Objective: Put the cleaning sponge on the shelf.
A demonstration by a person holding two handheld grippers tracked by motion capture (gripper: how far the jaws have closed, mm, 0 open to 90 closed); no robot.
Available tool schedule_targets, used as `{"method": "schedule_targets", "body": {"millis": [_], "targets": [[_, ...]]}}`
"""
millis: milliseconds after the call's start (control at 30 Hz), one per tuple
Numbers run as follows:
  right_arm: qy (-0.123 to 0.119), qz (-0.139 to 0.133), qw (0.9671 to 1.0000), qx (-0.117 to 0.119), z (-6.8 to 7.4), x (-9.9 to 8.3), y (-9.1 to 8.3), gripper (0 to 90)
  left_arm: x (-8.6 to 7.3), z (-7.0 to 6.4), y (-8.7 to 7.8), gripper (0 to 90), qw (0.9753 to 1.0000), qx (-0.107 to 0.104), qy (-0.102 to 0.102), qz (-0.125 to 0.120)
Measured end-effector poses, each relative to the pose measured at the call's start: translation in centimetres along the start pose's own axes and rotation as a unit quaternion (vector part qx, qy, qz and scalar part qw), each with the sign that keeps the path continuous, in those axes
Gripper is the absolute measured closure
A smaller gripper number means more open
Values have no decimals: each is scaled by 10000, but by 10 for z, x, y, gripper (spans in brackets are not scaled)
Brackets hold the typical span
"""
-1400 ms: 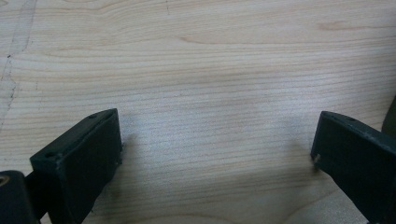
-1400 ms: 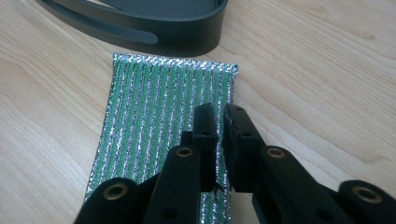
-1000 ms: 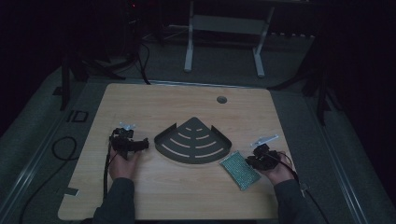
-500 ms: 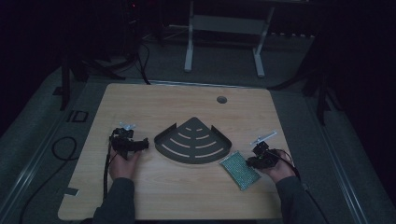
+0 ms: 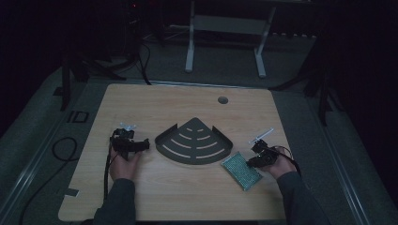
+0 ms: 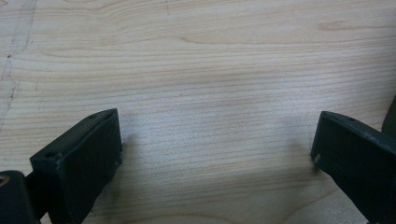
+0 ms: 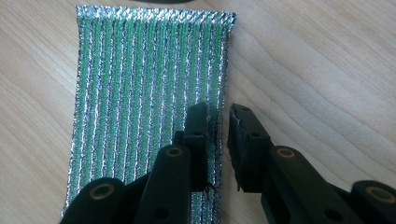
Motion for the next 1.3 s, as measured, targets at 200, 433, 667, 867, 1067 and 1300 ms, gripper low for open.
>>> {"method": "schedule_targets", "body": {"millis": [200, 433, 667, 867, 1067, 1300], "targets": [[44, 330, 9993, 197, -4, 5, 4, 778, 0, 0, 0, 24, 10000, -3, 1, 0], [49, 645, 9972, 375, -4, 10, 8, 843, 0, 0, 0, 24, 10000, 0, 3, 2], [-108, 841, 9958, 345, -2, 14, 7, 888, 0, 0, 0, 24, 10000, 0, 2, 2], [-212, 939, 9951, 237, -2, 17, 1, 893, 0, 0, 0, 24, 10000, 0, 0, 1], [-255, 874, 9958, 106, -2, 23, -12, 894, 0, 0, 0, 24, 10000, -1, 1, 1], [-392, 835, 9957, -22, 2, 36, -27, 896, 0, 0, 0, 24, 10000, -1, 0, 1]]}}
Point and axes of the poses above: each handheld gripper's, and its own axes: y roughly forward along the jaws, x roughly out of its top, z roughly to its left, the point moved 4 cm from there along y, roughly forward along the jaws, and after that the axes turned 11 degrees about -z, right-handed, at the moved point
